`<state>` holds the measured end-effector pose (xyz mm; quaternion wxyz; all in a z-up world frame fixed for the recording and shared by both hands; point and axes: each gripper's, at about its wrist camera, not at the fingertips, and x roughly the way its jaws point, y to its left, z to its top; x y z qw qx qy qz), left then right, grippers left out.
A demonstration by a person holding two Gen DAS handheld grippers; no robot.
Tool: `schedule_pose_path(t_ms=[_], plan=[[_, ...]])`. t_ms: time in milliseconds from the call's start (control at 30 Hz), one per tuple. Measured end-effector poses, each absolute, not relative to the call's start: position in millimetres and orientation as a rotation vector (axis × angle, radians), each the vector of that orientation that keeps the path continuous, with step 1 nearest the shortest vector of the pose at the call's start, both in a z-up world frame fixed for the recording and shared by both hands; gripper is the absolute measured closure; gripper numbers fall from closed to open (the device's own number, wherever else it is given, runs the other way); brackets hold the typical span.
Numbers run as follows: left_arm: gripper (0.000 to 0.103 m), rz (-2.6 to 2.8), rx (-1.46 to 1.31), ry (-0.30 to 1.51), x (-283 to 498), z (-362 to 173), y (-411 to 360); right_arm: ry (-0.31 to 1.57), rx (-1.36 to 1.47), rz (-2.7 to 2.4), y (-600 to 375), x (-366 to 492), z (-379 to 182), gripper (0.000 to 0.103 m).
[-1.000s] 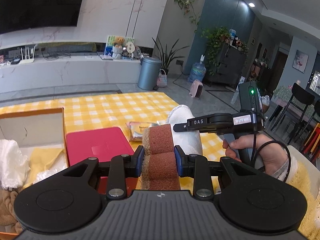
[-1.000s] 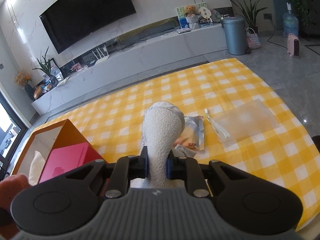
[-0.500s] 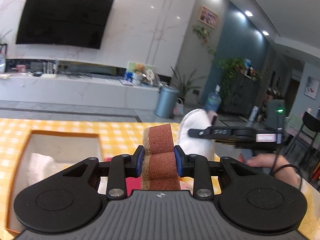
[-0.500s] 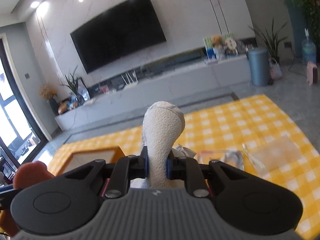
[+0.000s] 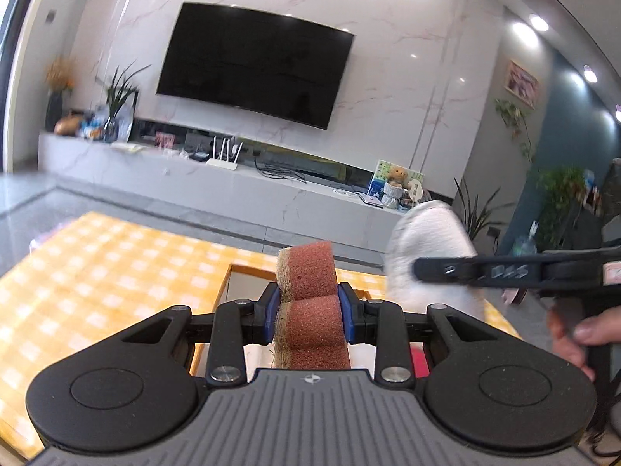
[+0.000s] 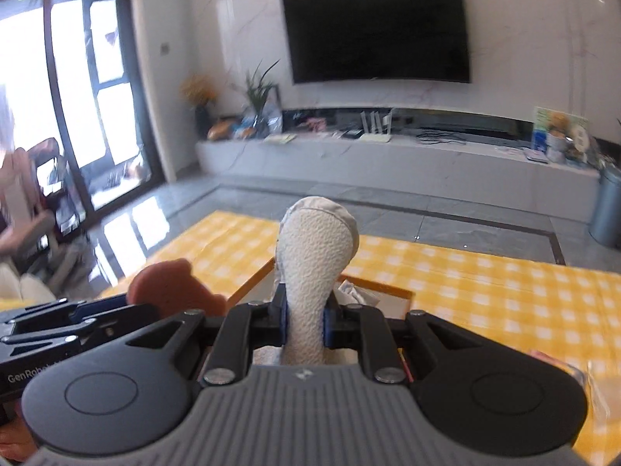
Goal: Organize soft objects
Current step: 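Carry the mitt into the cardboard box and open the right tool, then lower the red sponge into the cardboard box and open the left tool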
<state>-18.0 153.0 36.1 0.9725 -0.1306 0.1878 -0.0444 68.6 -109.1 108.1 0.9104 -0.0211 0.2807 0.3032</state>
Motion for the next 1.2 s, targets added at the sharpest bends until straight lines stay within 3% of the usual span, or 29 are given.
schedule_pose_path(t_ms=[400,567,800,867,933,1000,1100,1200], plan=[[0.068,0.011,-0.272,0.410,-6.7,11.0,178.5,0.846,-0.313,0.493,-6.5,167.1,15.8,0.088],[0.068,0.043,-0.342,0.463,0.1,3.6,185.8,0.865,-0.499,0.399,7.3,188.9,-21.0,0.088],[0.068,0.047,-0.341,0.458,-8.0,11.1,186.2,0.917,-0.471,0.359,9.9,212.7,-47.4,0.088],[0.068,0.047,-0.346,0.470,-3.9,10.2,189.3,0.919,-0.470,0.355,10.9,213.8,-50.8,0.083],[0.068,0.052,-0.340,0.473,-1.2,10.6,189.7,0.914,-0.449,0.364,9.4,211.8,-48.3,0.063],[0.068,0.049,-0.338,0.465,-2.4,12.4,189.3,0.889,-0.458,0.376,9.6,207.9,-42.9,0.051],[0.068,0.017,-0.326,0.454,-3.6,15.1,189.4,0.845,-0.487,0.405,8.7,197.7,-30.6,0.042],[0.068,0.023,-0.341,0.439,-8.2,19.4,194.9,0.789,-0.474,0.424,2.1,186.4,-13.4,0.025]])
